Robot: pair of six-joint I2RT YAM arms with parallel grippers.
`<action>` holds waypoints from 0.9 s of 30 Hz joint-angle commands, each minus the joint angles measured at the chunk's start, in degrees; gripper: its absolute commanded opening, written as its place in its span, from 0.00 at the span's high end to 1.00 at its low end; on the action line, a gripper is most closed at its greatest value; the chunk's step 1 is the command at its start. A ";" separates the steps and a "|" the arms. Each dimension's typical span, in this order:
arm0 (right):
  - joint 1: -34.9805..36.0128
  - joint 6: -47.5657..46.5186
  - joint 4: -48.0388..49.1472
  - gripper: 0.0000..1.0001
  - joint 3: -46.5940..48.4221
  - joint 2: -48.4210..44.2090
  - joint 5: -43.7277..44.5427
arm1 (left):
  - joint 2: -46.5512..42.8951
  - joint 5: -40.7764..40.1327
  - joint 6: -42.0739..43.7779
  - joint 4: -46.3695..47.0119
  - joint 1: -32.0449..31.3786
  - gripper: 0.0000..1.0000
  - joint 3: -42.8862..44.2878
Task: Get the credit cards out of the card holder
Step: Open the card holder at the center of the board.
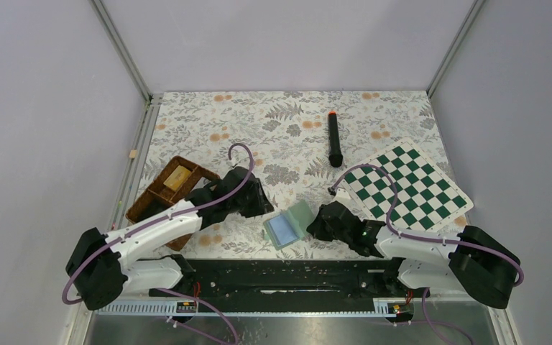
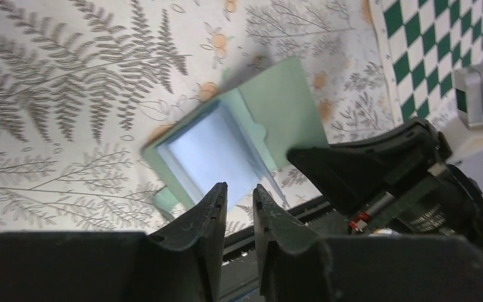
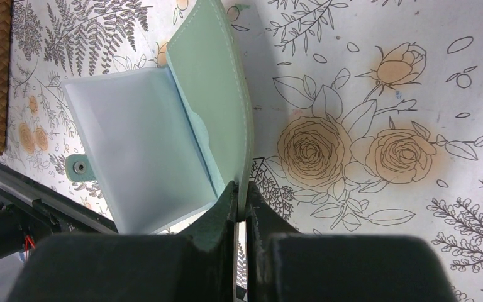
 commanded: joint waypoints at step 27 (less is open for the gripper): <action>-0.12 -10.53 -16.14 0.71 11.04 -9.97 -2.53 | 16.76 13.32 -1.28 20.64 -0.75 0.88 -1.41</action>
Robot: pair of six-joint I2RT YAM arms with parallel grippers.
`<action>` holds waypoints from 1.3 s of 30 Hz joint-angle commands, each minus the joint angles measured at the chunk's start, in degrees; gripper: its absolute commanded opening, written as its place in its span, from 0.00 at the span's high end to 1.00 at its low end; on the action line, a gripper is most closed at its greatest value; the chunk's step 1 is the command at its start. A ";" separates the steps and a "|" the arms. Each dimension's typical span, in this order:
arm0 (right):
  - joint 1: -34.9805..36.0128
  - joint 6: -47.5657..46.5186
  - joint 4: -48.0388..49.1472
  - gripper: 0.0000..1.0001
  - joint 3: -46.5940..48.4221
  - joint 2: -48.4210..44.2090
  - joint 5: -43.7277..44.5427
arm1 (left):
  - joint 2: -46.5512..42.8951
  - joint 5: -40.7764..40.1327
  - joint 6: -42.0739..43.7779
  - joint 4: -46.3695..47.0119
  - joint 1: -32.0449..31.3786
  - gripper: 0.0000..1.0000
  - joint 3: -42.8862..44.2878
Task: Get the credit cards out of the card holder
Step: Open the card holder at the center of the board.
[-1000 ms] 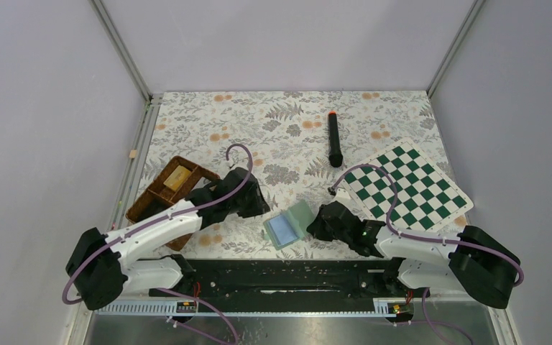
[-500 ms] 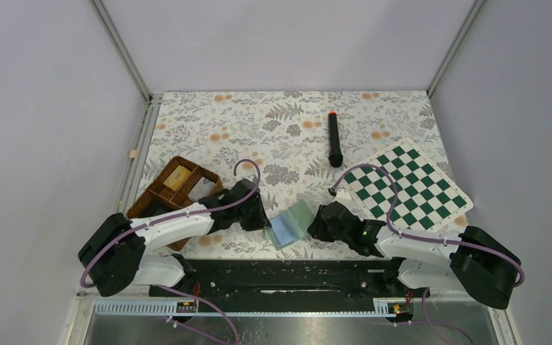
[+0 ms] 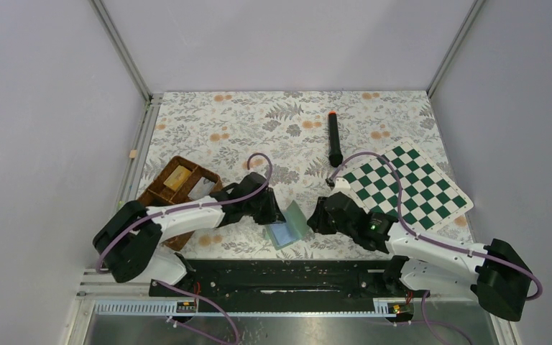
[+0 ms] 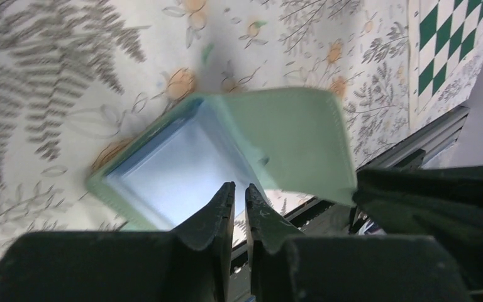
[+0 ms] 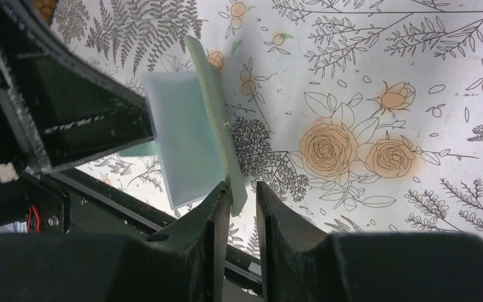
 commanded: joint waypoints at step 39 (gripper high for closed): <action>3.60 0.52 14.22 0.80 -5.02 16.81 3.70 | 1.32 -6.18 4.08 -6.42 0.05 0.82 1.30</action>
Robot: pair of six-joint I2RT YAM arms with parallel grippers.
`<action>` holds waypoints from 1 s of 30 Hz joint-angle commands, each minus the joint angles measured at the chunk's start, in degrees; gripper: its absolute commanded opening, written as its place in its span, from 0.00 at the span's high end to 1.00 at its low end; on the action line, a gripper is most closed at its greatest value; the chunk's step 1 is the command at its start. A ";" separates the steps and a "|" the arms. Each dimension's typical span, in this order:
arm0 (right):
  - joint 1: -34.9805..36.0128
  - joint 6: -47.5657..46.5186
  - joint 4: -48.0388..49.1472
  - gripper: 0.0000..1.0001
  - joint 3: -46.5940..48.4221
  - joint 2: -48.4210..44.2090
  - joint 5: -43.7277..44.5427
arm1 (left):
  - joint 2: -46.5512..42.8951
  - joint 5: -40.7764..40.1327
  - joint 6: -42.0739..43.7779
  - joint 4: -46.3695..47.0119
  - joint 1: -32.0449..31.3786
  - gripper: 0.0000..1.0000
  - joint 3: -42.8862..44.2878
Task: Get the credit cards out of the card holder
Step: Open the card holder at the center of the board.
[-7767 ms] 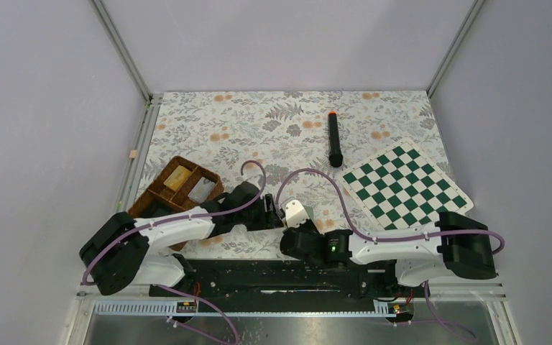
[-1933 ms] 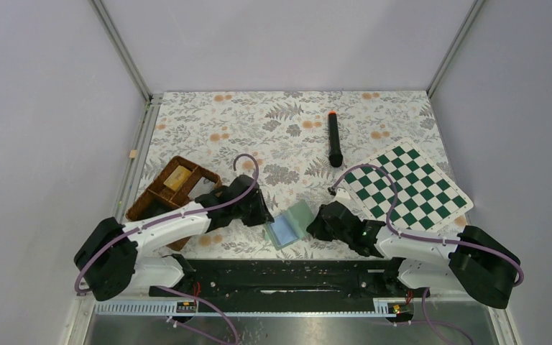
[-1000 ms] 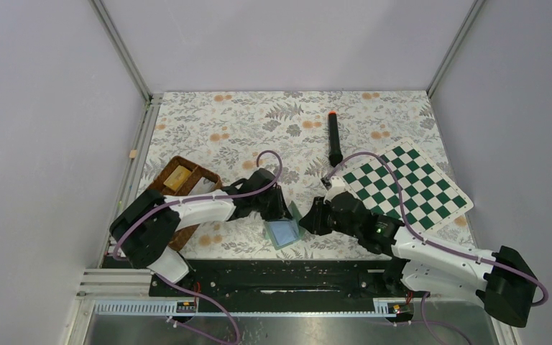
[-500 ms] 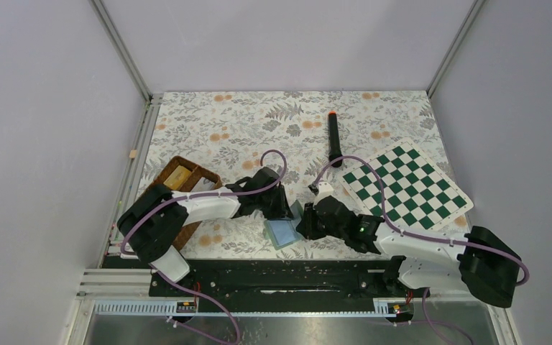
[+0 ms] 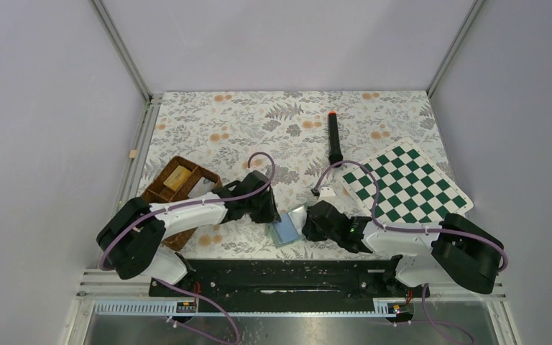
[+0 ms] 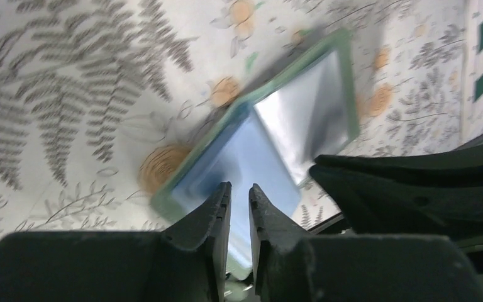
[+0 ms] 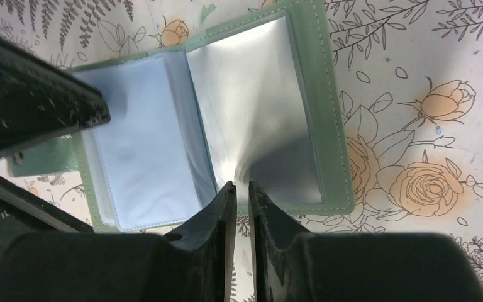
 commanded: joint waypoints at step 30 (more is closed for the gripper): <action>1.95 -5.73 -2.54 0.39 5.76 1.30 1.77 | -1.82 -3.03 -2.23 2.15 -0.94 0.86 -6.56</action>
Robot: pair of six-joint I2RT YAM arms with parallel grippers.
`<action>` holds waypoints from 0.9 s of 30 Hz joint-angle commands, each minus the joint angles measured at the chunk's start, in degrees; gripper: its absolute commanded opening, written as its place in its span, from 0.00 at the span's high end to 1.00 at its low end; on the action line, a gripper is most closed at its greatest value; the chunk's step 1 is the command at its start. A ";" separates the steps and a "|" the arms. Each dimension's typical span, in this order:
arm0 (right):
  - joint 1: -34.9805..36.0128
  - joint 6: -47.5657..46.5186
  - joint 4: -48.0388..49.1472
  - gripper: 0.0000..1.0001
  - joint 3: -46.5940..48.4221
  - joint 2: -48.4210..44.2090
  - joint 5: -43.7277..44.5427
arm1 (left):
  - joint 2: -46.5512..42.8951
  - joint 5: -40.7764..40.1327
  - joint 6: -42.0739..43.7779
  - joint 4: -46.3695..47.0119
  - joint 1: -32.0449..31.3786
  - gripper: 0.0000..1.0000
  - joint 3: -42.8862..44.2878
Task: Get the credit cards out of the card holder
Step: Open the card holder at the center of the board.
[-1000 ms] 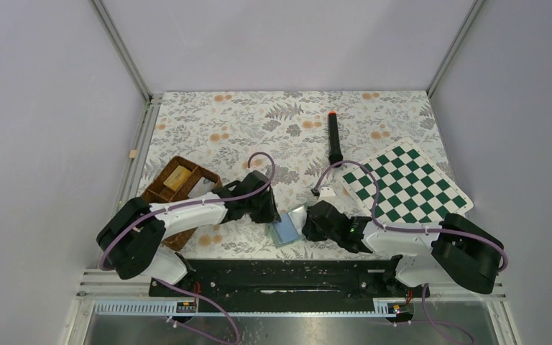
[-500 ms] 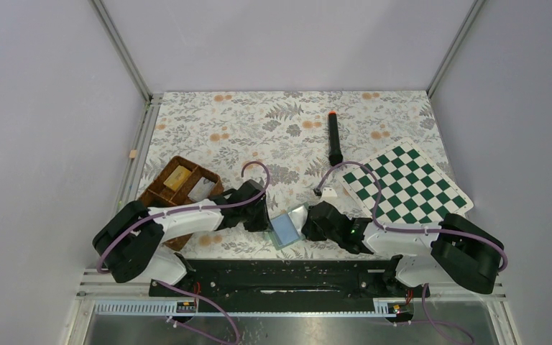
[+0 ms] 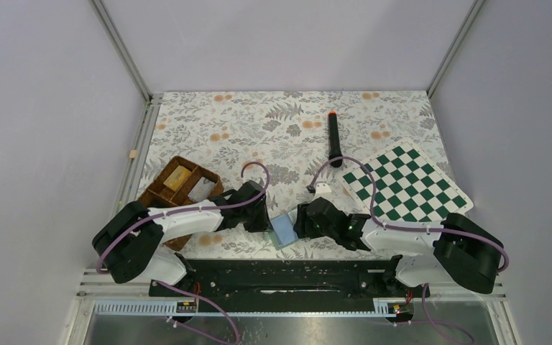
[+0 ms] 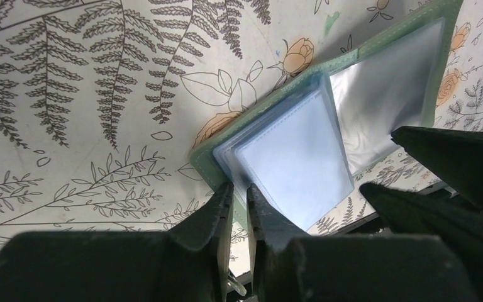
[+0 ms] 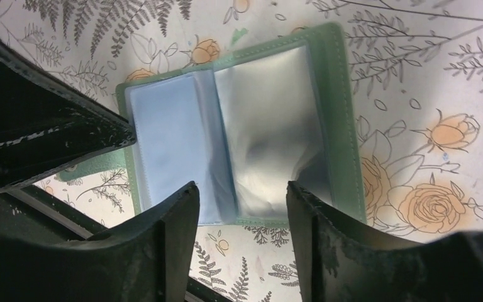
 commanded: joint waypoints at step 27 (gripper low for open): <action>13.11 -9.07 -13.64 0.13 16.07 13.81 16.32 | 0.28 1.47 -1.44 3.31 1.71 0.86 -2.01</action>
